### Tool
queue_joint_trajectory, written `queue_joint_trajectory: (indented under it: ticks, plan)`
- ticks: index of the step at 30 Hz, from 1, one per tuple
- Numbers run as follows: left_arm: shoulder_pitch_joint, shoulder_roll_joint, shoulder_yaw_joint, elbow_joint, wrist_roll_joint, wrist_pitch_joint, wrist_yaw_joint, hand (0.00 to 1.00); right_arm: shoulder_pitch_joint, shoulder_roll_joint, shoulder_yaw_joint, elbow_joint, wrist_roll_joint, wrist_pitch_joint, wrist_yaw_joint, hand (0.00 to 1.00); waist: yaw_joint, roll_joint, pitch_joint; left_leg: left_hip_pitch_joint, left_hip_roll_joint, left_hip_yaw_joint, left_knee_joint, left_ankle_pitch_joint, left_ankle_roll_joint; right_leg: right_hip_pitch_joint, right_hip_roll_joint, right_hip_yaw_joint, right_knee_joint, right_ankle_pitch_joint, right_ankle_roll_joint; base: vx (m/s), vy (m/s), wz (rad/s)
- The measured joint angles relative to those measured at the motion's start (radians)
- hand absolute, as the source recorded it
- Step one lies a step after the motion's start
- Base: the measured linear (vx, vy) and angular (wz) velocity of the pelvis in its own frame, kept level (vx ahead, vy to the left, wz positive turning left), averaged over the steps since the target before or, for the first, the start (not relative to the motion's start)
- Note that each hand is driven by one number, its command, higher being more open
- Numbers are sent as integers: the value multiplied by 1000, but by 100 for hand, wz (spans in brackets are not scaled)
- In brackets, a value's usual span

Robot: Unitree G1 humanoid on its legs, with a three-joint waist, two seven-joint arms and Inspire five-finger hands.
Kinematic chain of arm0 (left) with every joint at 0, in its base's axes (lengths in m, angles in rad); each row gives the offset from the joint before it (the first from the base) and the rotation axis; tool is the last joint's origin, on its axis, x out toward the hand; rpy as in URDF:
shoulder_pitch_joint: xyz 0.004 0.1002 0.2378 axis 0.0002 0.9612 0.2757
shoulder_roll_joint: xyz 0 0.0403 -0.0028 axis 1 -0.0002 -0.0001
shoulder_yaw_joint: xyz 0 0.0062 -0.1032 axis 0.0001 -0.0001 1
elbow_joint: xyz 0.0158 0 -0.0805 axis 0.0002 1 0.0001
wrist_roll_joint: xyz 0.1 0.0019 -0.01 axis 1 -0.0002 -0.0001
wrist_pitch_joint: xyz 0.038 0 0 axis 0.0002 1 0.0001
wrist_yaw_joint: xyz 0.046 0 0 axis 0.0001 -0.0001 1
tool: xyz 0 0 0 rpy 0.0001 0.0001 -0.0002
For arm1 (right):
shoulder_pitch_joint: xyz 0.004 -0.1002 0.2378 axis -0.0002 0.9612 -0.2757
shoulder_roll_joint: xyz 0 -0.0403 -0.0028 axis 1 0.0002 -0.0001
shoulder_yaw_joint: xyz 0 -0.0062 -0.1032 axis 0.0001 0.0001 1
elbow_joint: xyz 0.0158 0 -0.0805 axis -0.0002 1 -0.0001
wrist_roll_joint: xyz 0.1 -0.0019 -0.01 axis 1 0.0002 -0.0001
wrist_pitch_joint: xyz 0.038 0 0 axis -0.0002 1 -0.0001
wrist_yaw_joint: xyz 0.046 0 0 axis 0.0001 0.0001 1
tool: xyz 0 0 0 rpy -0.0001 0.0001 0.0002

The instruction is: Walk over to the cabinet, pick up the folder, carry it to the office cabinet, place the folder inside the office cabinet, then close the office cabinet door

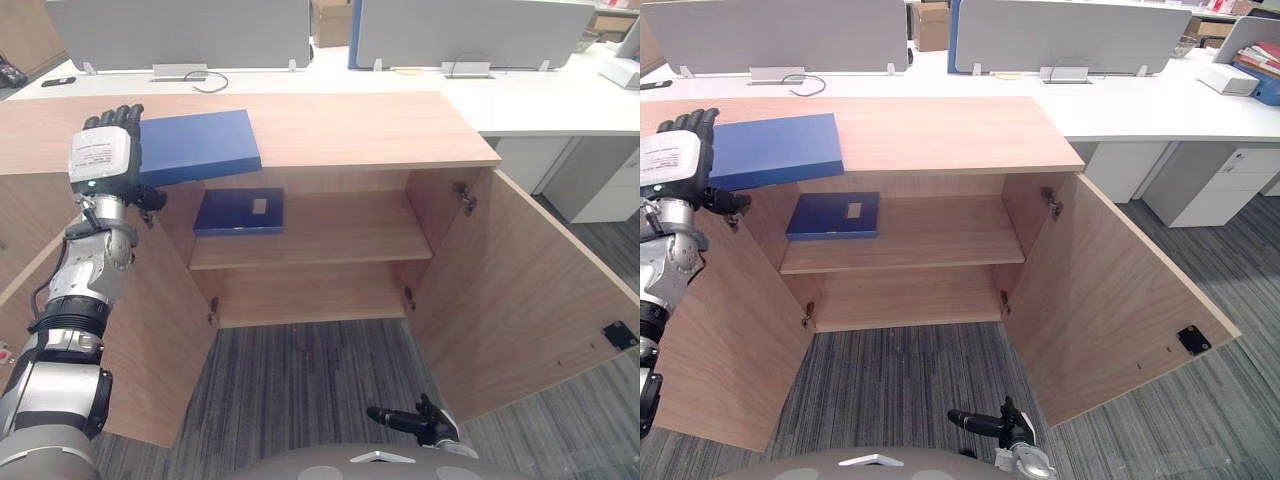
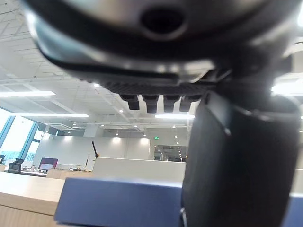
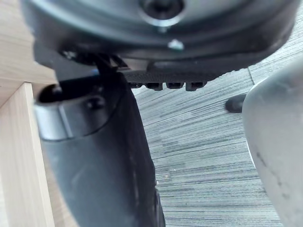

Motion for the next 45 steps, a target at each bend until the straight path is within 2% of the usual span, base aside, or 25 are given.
queue_joint_trajectory:
  ticks: [3,16,30,31,38,45]
  plan:
    - [-19,-1,-40,53,1,-13,-5,100,0,0,-1,1,0,0,-7,100,-1,-1,0,0,0,0,0,0,0,0,0,0,0,0,0,-28,-16,0]
    - [-61,-33,-77,184,-2,-16,-31,100,-7,2,-10,10,7,-7,-13,100,-23,-1,-1,3,0,6,1,0,0,4,0,4,-1,7,0,0,0,-1]
    - [-111,-44,-115,237,-2,-18,-46,100,-7,2,-11,11,8,-8,-14,100,-27,-1,-1,16,-1,15,0,0,0,8,-2,9,-1,9,1,0,0,-1]
    - [-114,-44,-116,237,-1,-18,-47,0,-7,2,-11,11,8,-9,-14,100,-27,-1,-1,16,-1,16,0,0,0,8,-2,9,-1,9,1,0,0,0]
    - [-126,-46,-153,237,1,-20,-37,0,-7,2,-11,11,8,-10,-14,100,-28,-1,-1,17,-1,17,0,0,0,8,-2,9,-1,9,2,0,0,0]
    - [-192,-52,-147,235,-1,-17,1,0,-7,-2,-11,11,7,-10,-14,100,-30,7,-6,20,-1,25,0,0,0,8,-2,17,-1,10,4,-1,-1,-2]
